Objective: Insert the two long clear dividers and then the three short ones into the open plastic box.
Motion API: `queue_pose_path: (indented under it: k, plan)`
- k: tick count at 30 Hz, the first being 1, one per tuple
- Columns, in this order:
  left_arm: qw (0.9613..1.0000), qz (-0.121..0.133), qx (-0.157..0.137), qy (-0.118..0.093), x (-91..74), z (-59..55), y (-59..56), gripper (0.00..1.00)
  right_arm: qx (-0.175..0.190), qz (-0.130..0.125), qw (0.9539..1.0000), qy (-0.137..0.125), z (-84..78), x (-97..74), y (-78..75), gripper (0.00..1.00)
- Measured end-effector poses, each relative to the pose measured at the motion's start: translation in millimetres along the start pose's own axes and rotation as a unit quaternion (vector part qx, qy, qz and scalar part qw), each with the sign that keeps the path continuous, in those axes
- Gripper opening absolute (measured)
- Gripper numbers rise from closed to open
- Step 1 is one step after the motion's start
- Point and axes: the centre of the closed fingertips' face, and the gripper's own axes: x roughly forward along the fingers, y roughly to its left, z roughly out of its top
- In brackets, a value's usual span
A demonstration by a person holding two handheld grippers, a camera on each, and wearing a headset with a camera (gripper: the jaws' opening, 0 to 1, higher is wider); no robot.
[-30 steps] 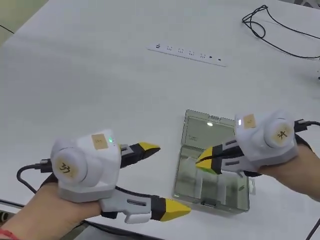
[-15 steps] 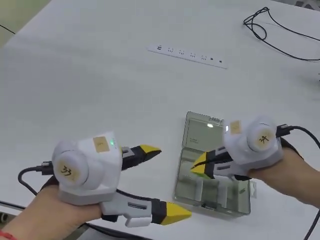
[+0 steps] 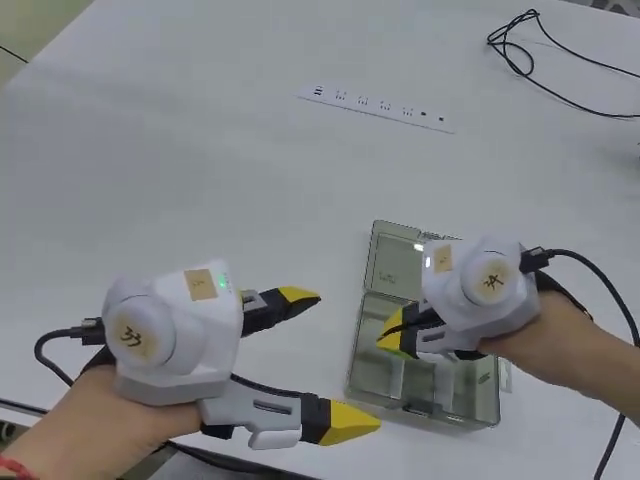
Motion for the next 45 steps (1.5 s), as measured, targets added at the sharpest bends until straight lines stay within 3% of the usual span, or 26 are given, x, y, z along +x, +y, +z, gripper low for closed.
queue_pose_path:
  k: [13, 23, 29, 36, 45]
  plan:
    - [1.0, 0.0, 0.001, 0.003, 0.0, -1.5, -1.5, 0.82, -0.016, -0.005, 0.9993, 0.032, -6.1, 7.2, 0.1, 0.02]
    - [1.0, 0.001, 0.005, 0.003, -1.8, 0.5, -3.5, 0.82, -0.013, -0.01, 0.9994, 0.029, -6.0, 6.5, -0.5, 0.04]
    - [1.0, 0.003, 0.006, 0.005, -3.9, -0.4, -3.7, 0.82, 0.012, -0.018, 0.9998, -0.001, 3.0, -5.4, -1.6, 0.1]
    - [1.0, 0.001, 0.009, 0.003, -4.3, 1.8, -7.1, 0.82, 0.04, -0.034, 0.9973, -0.051, 19.0, -32.2, -3.4, 0.13]
    - [0.9999, 0.0, 0.013, 0.003, -5.4, 3.8, -9.7, 0.82, 0.08, -0.058, 0.9882, -0.117, 27.3, -74.1, -4.5, 0.24]
